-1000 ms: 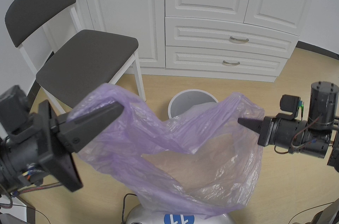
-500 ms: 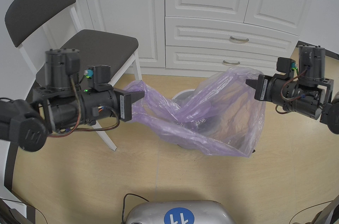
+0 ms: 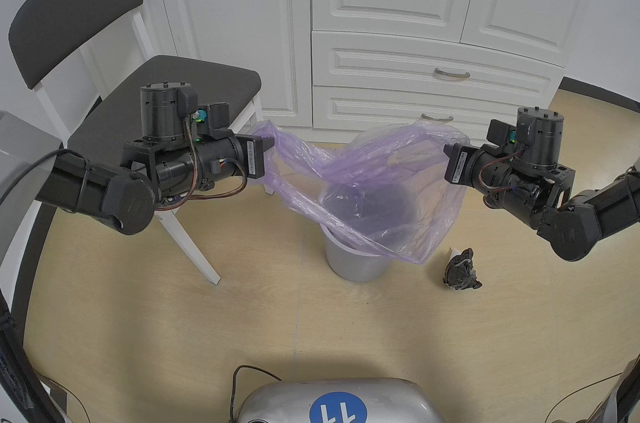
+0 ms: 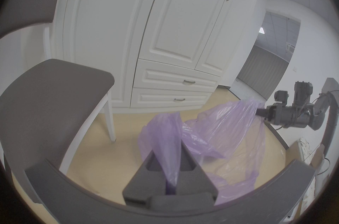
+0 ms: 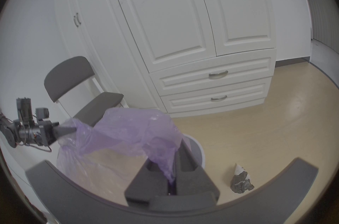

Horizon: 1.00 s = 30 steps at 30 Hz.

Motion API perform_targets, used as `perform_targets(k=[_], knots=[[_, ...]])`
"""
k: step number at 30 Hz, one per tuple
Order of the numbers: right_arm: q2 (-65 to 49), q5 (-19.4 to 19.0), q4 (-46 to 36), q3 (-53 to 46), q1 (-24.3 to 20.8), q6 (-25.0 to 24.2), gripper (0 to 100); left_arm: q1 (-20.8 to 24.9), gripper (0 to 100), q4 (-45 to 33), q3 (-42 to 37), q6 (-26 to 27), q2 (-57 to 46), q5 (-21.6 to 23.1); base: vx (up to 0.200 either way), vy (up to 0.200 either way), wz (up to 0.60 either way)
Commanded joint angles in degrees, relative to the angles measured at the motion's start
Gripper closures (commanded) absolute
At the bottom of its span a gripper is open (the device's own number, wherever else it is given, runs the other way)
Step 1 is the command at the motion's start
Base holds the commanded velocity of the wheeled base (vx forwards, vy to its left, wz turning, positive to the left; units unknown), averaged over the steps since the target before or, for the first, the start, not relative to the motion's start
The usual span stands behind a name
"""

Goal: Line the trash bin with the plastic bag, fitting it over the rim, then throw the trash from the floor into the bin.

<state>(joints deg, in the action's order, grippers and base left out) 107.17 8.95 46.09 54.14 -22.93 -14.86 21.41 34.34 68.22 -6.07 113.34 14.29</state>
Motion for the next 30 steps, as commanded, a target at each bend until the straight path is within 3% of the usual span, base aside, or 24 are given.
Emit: perform_targets(k=[1,9,16,24,30], knots=[[1.38,0.19,0.23,-1.05,1.4,0.89,100,2.68,100,4.68,-0.72,-1.66,2.59,-0.66,0.0,0.0,0.0],[0.32,-0.16,0.05,-2.28,6.41,5.02,100,1.8,100,14.7,-5.2,-2.98,4.0,-1.81,0.0,0.0,0.0],[1.38,0.02,0.23,-3.34,8.96,8.88,100,-0.31,100,15.32,-5.46,-2.63,3.91,-1.81,0.0,0.0,0.0],[0.59,-0.25,0.58,-4.48,8.96,9.41,100,-0.31,100,15.41,-5.46,-2.63,3.82,-1.81,0.0,0.0,0.0],[-1.44,-0.33,0.49,-7.12,10.19,13.45,100,-0.84,100,15.41,-5.38,-2.63,3.73,-1.89,0.0,0.0,0.0]])
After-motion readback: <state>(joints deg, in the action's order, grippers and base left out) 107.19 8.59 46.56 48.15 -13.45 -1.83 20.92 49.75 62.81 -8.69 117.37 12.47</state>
